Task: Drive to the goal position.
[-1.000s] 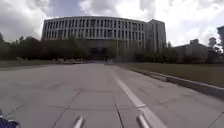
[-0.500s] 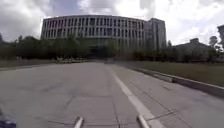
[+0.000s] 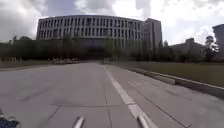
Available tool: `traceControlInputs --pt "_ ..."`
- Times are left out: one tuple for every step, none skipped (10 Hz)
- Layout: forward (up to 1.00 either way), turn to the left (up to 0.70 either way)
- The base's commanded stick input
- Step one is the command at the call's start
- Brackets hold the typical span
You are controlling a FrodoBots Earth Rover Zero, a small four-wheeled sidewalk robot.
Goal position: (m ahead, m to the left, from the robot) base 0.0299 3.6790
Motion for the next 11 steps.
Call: traceControlInputs --pt "0.70 0.00" --pt "0.70 0.00" --pt "0.70 0.00" --pt "0.70 0.00" --pt "0.70 0.00" --pt "0.70 0.00" --pt "0.70 0.00" --pt "0.70 0.00" --pt "0.70 0.00" --pt "0.70 0.00" --pt "0.70 0.00"
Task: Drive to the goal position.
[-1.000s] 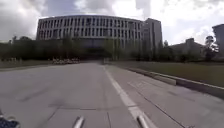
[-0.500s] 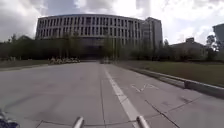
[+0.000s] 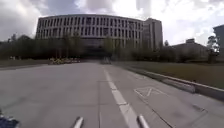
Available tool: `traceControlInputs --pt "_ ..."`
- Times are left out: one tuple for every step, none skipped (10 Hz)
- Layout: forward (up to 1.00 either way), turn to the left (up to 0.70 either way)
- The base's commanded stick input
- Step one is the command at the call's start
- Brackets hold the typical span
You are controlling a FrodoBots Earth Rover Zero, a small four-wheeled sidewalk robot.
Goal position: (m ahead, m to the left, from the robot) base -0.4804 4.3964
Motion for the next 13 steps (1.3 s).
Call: traceControlInputs --pt "0.70 0.00" --pt "0.70 0.00" --pt "0.70 0.00" --pt "0.70 0.00" --pt "0.70 0.00" --pt "0.70 0.00" --pt "0.70 0.00" --pt "0.70 0.00" --pt "0.70 0.00" --pt "0.70 0.00" --pt "0.70 0.00" --pt "0.70 0.00" --pt "0.70 0.00"
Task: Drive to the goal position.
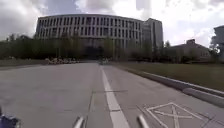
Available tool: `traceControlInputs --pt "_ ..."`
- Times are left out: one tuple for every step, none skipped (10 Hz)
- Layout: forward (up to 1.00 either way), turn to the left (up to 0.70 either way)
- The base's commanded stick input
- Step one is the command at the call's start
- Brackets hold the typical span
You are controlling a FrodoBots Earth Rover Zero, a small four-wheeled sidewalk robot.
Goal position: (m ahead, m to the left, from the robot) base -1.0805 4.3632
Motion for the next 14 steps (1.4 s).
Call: traceControlInputs --pt "0.70 0.00" --pt "0.70 0.00" --pt "0.70 0.00" --pt "0.70 0.00" --pt "0.70 0.00" --pt "0.70 0.00" --pt "0.70 0.00" --pt "0.70 0.00" --pt "0.70 0.00" --pt "0.70 0.00" --pt "0.70 0.00" --pt "0.70 0.00" --pt "0.70 0.00" --pt "0.70 0.00"
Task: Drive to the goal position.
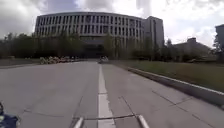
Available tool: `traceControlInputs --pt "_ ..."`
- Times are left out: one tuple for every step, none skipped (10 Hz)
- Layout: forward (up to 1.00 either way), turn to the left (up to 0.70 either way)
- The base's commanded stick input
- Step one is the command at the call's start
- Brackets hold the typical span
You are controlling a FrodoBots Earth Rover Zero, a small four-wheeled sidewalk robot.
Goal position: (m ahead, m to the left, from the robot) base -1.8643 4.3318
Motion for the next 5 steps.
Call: traceControlInputs --pt "0.70 0.00" --pt "0.70 0.00" --pt "0.70 0.00" --pt "0.70 0.00" --pt "0.70 0.02"
